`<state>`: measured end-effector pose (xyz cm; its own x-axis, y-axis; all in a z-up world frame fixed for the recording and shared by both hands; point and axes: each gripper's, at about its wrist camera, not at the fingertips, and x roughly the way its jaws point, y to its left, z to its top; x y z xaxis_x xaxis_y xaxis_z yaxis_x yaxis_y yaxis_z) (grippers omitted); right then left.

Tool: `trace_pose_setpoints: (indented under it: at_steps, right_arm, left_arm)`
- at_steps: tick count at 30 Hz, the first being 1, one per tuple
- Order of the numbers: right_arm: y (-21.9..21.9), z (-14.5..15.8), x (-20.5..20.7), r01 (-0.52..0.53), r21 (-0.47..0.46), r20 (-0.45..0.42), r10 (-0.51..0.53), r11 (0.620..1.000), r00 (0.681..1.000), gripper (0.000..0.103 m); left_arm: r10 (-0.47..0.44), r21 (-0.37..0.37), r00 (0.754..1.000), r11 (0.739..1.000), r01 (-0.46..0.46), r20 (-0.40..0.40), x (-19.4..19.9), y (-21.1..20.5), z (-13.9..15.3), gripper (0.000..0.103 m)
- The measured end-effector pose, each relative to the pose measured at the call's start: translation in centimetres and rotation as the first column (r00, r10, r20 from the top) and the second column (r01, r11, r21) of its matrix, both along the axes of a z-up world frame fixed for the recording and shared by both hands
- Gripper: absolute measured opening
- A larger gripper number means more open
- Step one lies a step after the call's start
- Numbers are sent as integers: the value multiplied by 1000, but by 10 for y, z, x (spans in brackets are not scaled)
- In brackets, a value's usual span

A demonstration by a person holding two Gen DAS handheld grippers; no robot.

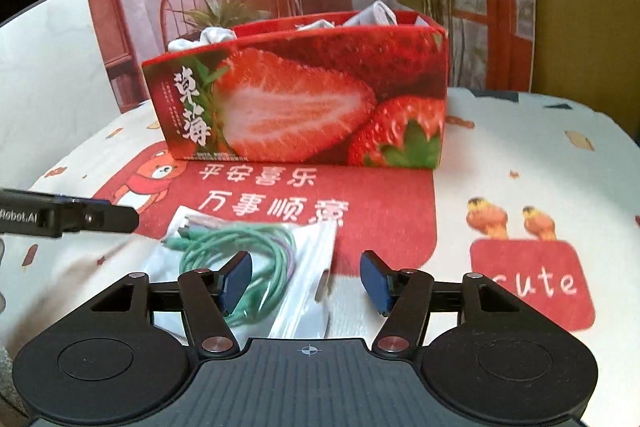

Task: Organize soft objects
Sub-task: 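Move both grippers to the clear bag of green cables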

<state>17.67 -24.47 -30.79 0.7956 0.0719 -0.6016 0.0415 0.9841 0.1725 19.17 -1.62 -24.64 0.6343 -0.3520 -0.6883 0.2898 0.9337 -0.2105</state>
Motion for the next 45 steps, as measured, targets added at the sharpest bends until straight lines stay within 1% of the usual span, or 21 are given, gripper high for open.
trace_pose_setpoints:
  at_steps: [3,8,11,13,18,25,28,31,34,37,39,42,44,45]
  right_arm:
    - [3,-6,3,-13,-7,-14,13,1000,1000,57]
    - [4,-8,0,-30,9,-4,30,1000,1000,55]
    - [5,-8,-1,-54,20,-3,54,998,999,45]
    - [6,-7,0,-61,19,-7,61,998,998,43]
    - [6,-6,6,-74,25,-32,75,997,997,43]
    - [8,-4,22,-88,34,-59,90,996,994,43]
    - [8,-5,32,-84,48,-60,87,995,994,43]
    - [11,-6,44,-89,39,-61,92,995,994,43]
    - [12,-5,56,-94,30,-65,95,995,993,44]
    - [11,-3,64,-90,39,-89,93,995,992,45]
    - [9,-1,67,-78,43,-105,83,996,991,49]
    - [7,1,68,-59,37,-119,63,998,991,52]
    - [5,2,68,-63,37,-137,67,997,988,54]
    - [5,2,68,-64,33,-146,68,997,987,59]
  left_arm:
    - [-5,-5,1000,1000,5,-15,-1,-2,-6,59]
    - [4,-18,1000,1000,-5,-28,-1,0,-13,59]
    - [9,-23,999,1000,-10,-32,0,1,-15,59]
    - [7,-24,1000,1000,-8,-29,0,2,-16,59]
    - [1,-33,1000,999,-2,-26,2,1,-17,63]
    - [20,-68,999,997,-22,-35,11,6,-18,63]
    - [34,-67,999,997,-37,-41,18,8,-18,63]
    - [37,-66,998,997,-40,-51,26,10,-18,63]
    - [38,-67,997,997,-42,-64,34,13,-17,63]
    - [39,-83,996,995,-46,-76,37,18,-17,63]
    - [41,-84,996,995,-48,-82,38,20,-16,63]
    - [48,-85,995,995,-55,-88,38,23,-16,63]
    - [51,-89,995,994,-59,-90,37,24,-16,63]
    - [51,-91,995,994,-59,-90,37,25,-16,63]
